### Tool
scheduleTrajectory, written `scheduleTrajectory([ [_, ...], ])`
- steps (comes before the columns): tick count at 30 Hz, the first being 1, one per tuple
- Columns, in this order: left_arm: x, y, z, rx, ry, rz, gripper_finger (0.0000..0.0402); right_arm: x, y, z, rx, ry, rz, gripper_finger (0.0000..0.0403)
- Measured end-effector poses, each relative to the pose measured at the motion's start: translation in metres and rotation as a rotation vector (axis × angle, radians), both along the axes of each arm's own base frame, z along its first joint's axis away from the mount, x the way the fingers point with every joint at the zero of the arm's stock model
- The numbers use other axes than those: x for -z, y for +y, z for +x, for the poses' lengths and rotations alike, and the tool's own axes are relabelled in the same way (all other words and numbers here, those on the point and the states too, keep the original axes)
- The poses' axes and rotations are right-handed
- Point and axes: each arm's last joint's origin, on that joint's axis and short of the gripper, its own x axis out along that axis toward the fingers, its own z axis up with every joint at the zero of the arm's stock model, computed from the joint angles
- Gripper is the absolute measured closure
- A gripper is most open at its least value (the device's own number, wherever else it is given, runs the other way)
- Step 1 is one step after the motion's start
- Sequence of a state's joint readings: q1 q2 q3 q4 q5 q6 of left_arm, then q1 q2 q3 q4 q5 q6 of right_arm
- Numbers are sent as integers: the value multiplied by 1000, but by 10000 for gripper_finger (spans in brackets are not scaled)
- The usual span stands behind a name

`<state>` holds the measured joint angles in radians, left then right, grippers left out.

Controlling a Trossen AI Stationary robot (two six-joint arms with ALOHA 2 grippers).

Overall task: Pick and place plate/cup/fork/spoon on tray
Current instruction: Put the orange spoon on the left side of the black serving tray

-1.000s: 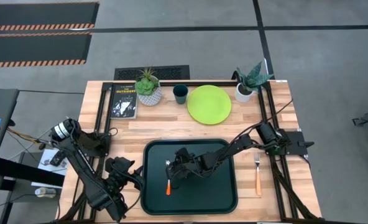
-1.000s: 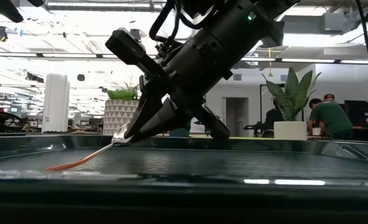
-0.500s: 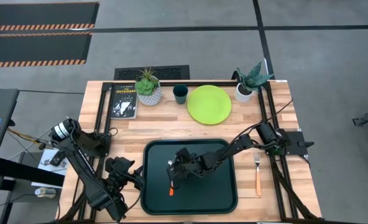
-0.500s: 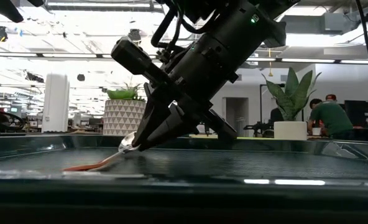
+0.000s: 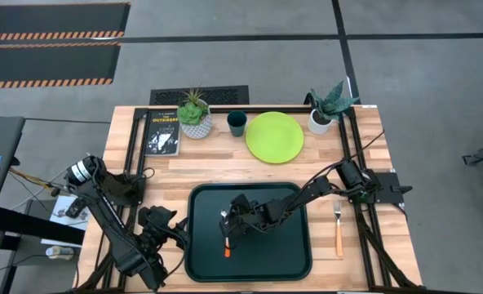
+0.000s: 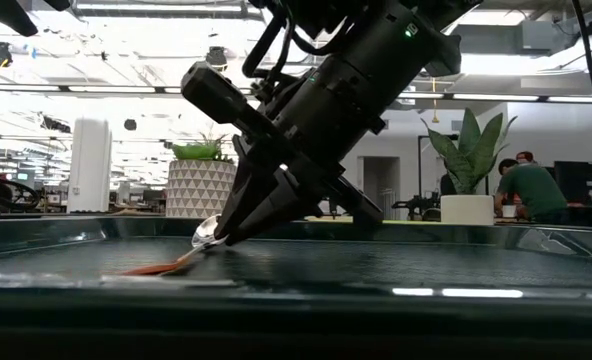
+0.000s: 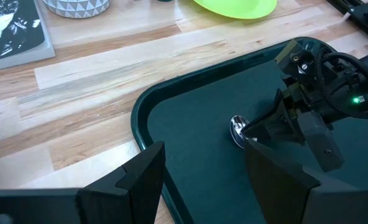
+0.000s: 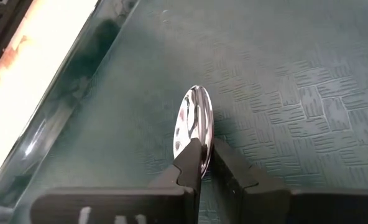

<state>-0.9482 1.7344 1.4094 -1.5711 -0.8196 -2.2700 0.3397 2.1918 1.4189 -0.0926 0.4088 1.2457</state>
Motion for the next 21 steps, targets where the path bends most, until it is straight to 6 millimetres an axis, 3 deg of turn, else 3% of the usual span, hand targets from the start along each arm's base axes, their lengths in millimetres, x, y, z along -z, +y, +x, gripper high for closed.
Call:
scheduleTrajectory([
  [13,0,0,0,0,0,0,196,-1,1,0,-37,12,-27,346],
  [21,0,0,0,0,0,-1,196,-16,3,7,-63,30,-63,346],
])
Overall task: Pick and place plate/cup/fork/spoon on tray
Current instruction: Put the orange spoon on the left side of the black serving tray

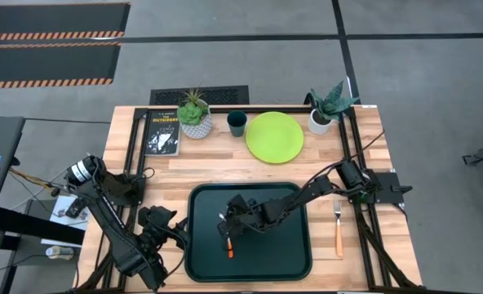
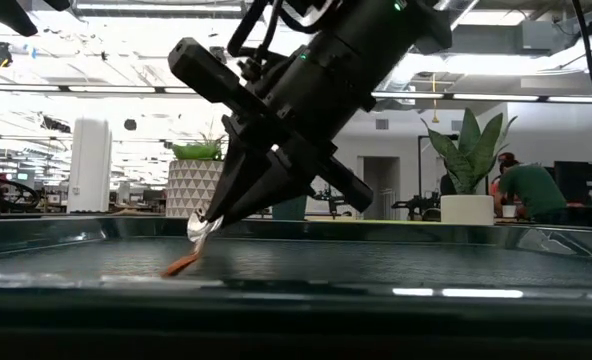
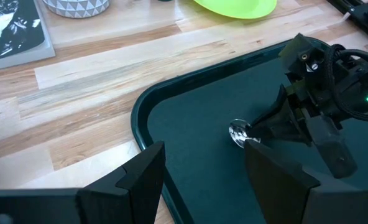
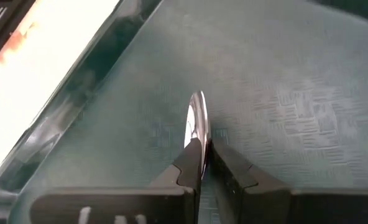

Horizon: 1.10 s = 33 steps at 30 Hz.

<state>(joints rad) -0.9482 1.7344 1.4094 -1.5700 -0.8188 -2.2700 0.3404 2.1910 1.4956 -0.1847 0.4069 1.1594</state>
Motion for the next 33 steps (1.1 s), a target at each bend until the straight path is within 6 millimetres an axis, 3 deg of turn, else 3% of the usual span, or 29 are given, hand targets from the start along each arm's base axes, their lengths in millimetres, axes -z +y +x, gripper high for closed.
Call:
scheduleTrajectory([
  [14,0,0,0,5,4,2,196,4,0,-7,-19,102,-40,346],
  [21,0,0,0,14,13,9,196,-18,39,-16,-212,117,-70,347],
  [25,0,0,0,15,14,10,196,-17,61,-28,-222,131,-99,351],
  [33,2,-8,6,56,-61,-38,196,-15,82,-43,-262,162,-132,368],
])
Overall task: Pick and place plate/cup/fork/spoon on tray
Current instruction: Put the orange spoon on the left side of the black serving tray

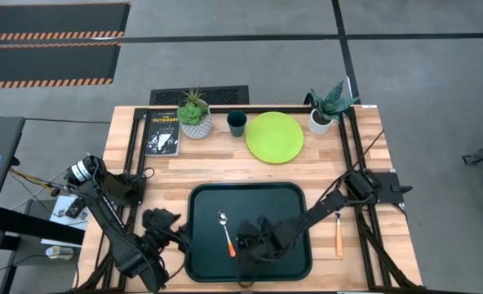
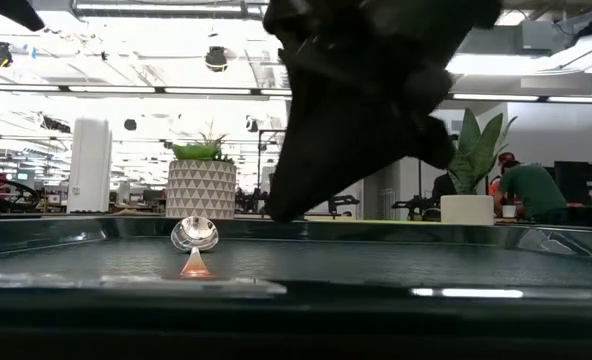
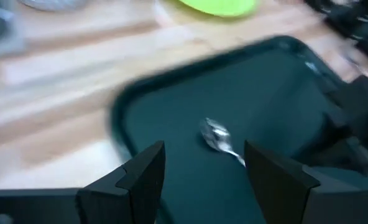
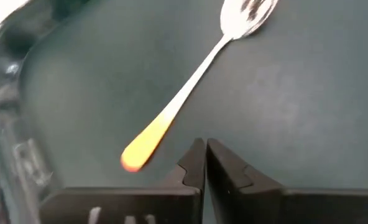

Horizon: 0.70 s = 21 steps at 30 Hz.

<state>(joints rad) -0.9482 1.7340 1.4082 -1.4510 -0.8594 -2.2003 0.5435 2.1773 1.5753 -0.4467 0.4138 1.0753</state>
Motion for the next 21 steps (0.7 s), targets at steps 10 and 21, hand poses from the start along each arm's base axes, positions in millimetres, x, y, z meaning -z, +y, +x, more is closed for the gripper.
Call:
scheduleTrajectory([
  [10,64,-25,34,206,24,-215,266,-2,18,-7,-42,-31,16,383],
  [21,80,-48,14,202,82,-305,394,-3,21,-6,-21,-88,-6,387],
])
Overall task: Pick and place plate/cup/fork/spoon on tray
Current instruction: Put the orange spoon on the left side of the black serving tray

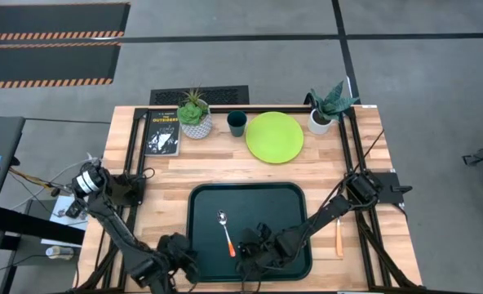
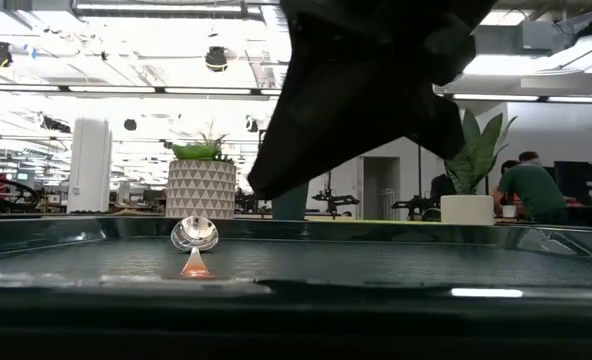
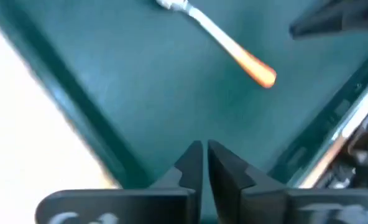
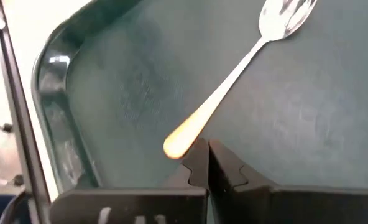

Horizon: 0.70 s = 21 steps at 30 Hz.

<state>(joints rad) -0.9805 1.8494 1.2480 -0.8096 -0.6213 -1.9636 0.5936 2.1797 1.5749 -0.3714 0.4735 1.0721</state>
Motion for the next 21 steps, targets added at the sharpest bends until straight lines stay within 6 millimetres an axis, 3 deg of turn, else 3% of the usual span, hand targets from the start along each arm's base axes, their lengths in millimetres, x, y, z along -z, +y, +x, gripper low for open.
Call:
scheduleTrajectory([
  [8,3,-12,-38,-105,80,-71,400,1,-3,1,16,-4,-29,388],
  [11,4,-11,-48,-150,113,-68,401,10,-3,3,16,2,-31,388],
  [17,4,-9,-48,-162,117,-49,401,33,3,8,-4,25,22,388],
  [21,4,-6,-48,-165,128,-21,401,33,5,6,-2,30,20,388],
])
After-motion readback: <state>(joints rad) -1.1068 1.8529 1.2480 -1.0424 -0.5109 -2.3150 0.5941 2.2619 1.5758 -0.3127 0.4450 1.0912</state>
